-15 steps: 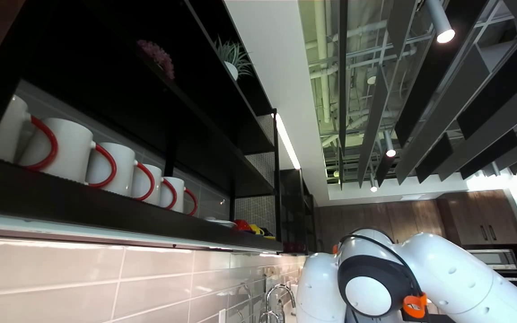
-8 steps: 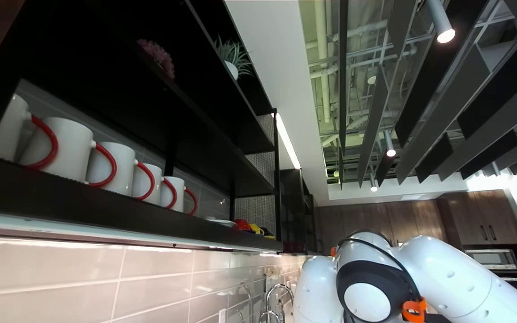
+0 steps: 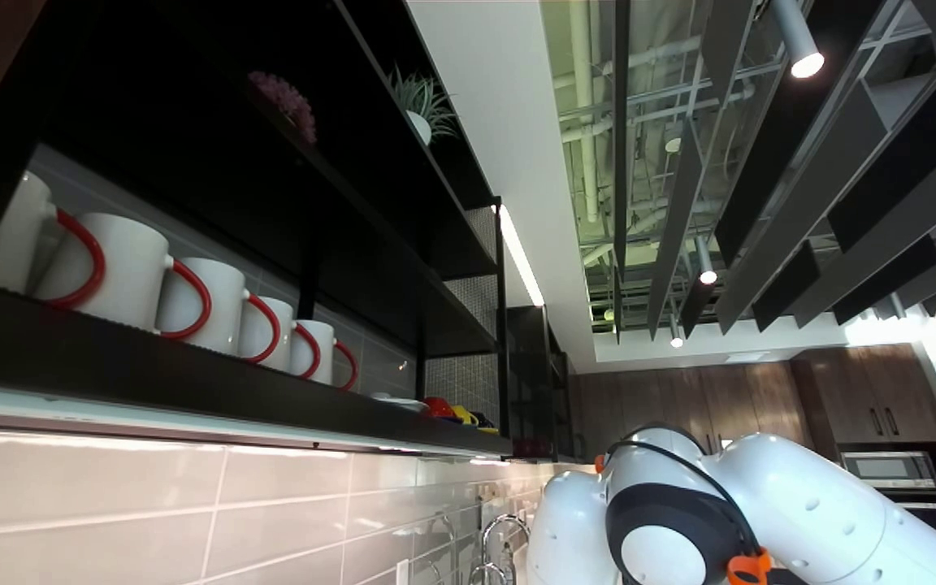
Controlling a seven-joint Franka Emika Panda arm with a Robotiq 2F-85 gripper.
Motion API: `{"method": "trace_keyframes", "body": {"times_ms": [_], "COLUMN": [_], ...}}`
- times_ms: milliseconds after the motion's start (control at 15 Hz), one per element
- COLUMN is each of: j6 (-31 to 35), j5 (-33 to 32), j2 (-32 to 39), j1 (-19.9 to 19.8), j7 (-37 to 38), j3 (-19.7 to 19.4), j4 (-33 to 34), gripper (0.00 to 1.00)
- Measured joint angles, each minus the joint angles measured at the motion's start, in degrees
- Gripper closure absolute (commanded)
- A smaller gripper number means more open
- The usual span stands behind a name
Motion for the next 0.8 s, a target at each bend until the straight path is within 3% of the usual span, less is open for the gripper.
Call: {"method": "trace_keyframes", "body": {"times_ms": [133,533,800], "j6": [0.0,0.0,2.5], "j5": [0.0,0.0,-0.1], "j2": [0.3,0.4,0.2], "j1": [-0.2,-0.1,3.1], "j7": [-0.5,-1.2,-0.8], "j3": [0.3,-0.3,-4.1], "j4": [0.4,0.6,-1.1], "gripper": [0.99,0.99,0.99]}}
